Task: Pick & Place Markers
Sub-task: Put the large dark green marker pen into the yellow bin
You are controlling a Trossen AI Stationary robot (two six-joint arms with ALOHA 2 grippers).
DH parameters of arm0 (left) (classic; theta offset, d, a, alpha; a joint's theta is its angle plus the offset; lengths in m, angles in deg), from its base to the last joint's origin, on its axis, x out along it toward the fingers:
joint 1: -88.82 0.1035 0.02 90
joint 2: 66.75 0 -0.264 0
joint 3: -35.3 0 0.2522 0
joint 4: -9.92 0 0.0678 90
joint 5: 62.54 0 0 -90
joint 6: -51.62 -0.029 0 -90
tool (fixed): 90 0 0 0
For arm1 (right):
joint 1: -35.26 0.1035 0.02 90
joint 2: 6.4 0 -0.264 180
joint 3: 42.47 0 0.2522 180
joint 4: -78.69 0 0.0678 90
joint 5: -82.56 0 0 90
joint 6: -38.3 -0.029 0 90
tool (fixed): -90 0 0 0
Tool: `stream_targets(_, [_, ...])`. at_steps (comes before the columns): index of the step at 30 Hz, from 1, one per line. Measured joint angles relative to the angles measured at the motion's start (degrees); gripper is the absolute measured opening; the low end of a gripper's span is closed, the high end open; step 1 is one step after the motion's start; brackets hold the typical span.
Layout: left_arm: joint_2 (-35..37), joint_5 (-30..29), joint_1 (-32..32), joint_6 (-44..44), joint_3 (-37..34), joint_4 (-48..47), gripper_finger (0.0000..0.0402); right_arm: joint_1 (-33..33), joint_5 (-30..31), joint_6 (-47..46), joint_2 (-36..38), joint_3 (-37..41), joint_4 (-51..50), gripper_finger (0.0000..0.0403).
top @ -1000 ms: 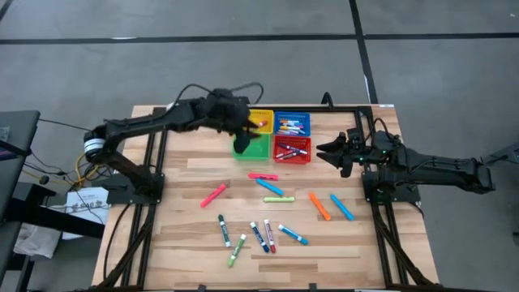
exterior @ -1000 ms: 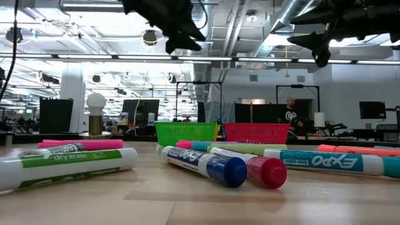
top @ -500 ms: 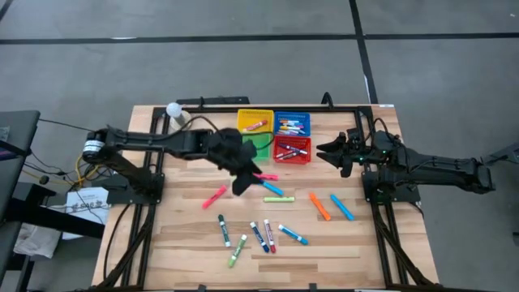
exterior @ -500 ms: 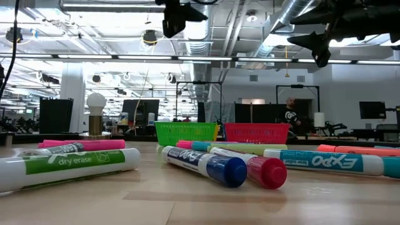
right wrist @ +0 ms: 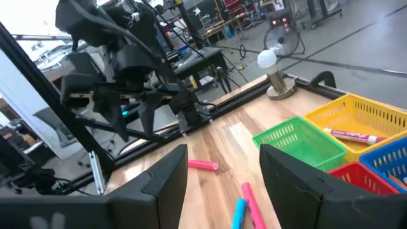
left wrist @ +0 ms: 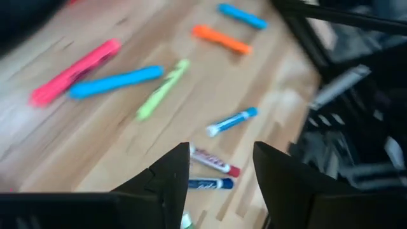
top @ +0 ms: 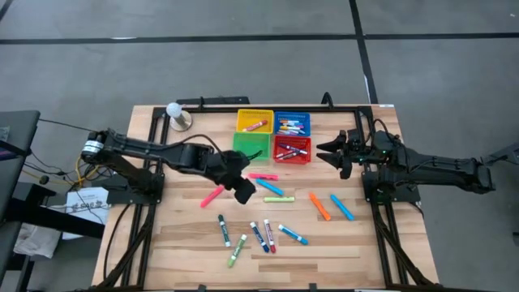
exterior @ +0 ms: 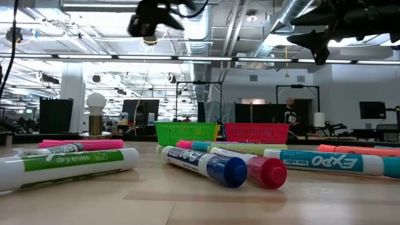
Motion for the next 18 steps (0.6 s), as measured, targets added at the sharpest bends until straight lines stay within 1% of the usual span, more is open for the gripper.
stream_targets(3, [0.0, -4.2, -1.2, 5.9, 0.0, -2.8, 0.0168, 0.0, 0.0, 0.1, 0.0, 0.0, 0.0, 0.0184])
stream_targets(9, [0.0, -11.8, -3.5, 17.8, 0.0, -3.3, 0.0161, 0.0, 0.0, 0.1, 0.0, 0.0, 0.0, 0.0183])
stream_targets(15, [0.0, -15.3, -6.0, 27.8, -0.1, -3.7, 0.0158, 0.1, 0.0, 0.1, 0.0, 0.0, 0.0, 0.0185])
stream_targets(18, [0.0, -17.3, -7.3, 32.9, -1.7, -3.7, 0.0158, 0.1, 0.0, 0.1, 0.0, 0.0, 0.0, 0.0184])
